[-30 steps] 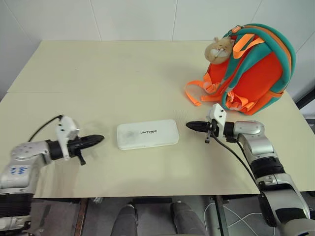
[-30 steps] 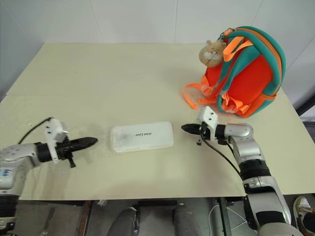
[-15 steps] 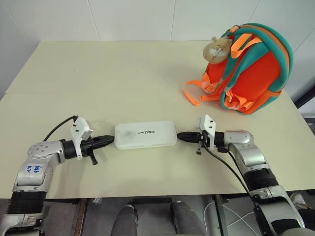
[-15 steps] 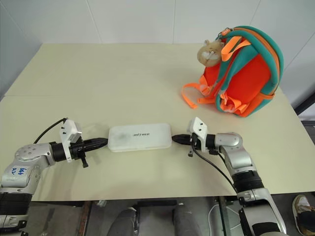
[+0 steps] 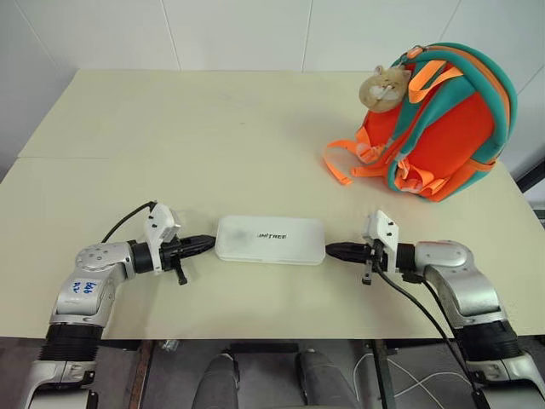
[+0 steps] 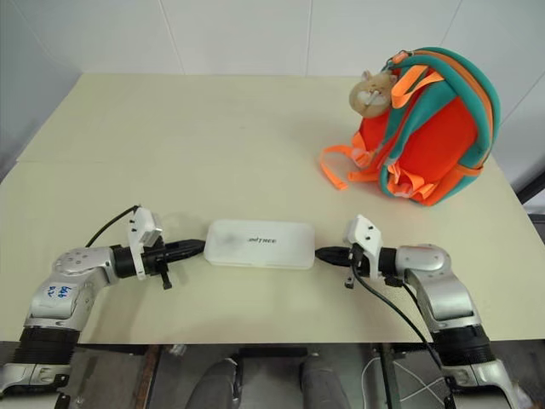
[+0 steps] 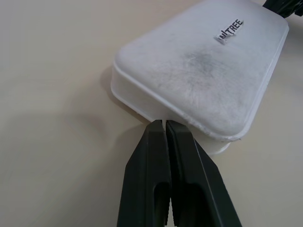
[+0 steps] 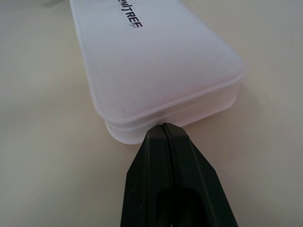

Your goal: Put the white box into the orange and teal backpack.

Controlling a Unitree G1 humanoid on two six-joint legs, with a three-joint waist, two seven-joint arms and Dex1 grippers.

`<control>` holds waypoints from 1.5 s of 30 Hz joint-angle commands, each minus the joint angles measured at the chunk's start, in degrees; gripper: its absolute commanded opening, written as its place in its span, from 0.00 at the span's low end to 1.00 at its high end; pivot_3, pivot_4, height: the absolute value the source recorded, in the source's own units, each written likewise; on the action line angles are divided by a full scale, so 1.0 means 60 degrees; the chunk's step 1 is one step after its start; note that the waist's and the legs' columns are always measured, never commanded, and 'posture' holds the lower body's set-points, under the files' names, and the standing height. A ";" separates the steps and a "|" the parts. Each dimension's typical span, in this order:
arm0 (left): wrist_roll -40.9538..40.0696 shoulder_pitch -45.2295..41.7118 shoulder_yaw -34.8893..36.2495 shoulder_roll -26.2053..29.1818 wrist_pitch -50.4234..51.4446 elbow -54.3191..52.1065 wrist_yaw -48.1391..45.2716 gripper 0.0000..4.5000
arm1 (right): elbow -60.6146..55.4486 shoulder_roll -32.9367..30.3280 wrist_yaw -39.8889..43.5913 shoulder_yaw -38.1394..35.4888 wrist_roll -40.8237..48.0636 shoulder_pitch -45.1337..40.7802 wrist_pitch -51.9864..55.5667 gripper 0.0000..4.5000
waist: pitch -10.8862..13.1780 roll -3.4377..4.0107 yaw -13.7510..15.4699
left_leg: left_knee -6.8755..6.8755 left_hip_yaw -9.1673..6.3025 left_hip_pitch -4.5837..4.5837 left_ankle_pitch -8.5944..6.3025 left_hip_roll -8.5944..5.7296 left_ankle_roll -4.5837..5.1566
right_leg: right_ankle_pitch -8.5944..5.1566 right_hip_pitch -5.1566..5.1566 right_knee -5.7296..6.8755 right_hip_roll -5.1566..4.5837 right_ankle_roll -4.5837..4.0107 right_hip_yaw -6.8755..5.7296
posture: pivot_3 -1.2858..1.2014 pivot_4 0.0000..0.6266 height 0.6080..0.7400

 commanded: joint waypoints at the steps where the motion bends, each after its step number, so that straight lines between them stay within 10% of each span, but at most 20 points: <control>1: -0.0167 -0.0052 -0.0425 -0.0156 0.0056 -0.0604 -0.0389 0.03 | -0.0542 -0.0085 -0.0117 -0.0184 0.0338 0.0098 -0.0044 0.01 | 0.0000 -0.0001 0.0012 | 0.0002 0.0000 0.0000 0.0000 0.0000 0.0000 | 0.0000 0.0002 -0.0001 0.0000 0.0000 0.0000 | 0.52 0.24 1.00; 9: 0.0068 -0.0023 -0.0419 -0.0100 0.0113 -0.0684 -0.0099 0.16 | -0.0304 -0.0236 -0.0254 -0.0339 0.0275 0.0036 0.0019 0.04 | 0.0000 -0.0001 0.0010 | 0.0002 0.0001 0.0000 0.0000 -0.0001 0.0000 | 0.0001 0.0003 -0.0005 0.0000 0.0001 0.0002 | 0.52 0.24 1.00; 21: -0.1542 0.0183 0.0899 0.1539 0.2715 -0.0397 -0.0969 0.99 | 0.0109 -0.2579 0.1099 -0.0352 0.0594 -0.0511 0.1266 0.91 | 0.0001 0.0002 0.0012 | -0.0017 0.0004 -0.0002 -0.0004 -0.0001 0.0007 | -0.0003 0.0000 -0.0024 -0.0003 -0.0005 0.0003 | 0.52 0.24 1.00; 33: -0.4115 -0.1450 0.1409 0.0223 0.8780 -0.0049 0.1312 1.00 | 0.0265 -0.1835 0.0493 0.1125 -0.0031 -0.1601 0.2158 0.99 | 0.0002 -0.0002 -0.0039 | 0.0034 -0.0011 -0.0005 -0.0005 -0.0001 0.0008 | 0.0003 0.0008 -0.0002 0.0002 0.0009 -0.0005 | 0.52 0.24 1.00; 45: -0.3987 -0.1486 0.0991 -0.0350 0.9304 -0.0424 0.2195 1.00 | 0.0385 -0.1108 0.0298 0.1335 -0.0200 -0.2088 0.2156 0.99 | 0.0000 -0.0002 0.0014 | 0.0047 -0.0020 0.0001 -0.0007 -0.0008 0.0001 | 0.0006 0.0029 -0.0003 0.0000 0.0013 -0.0009 | 0.52 0.24 1.00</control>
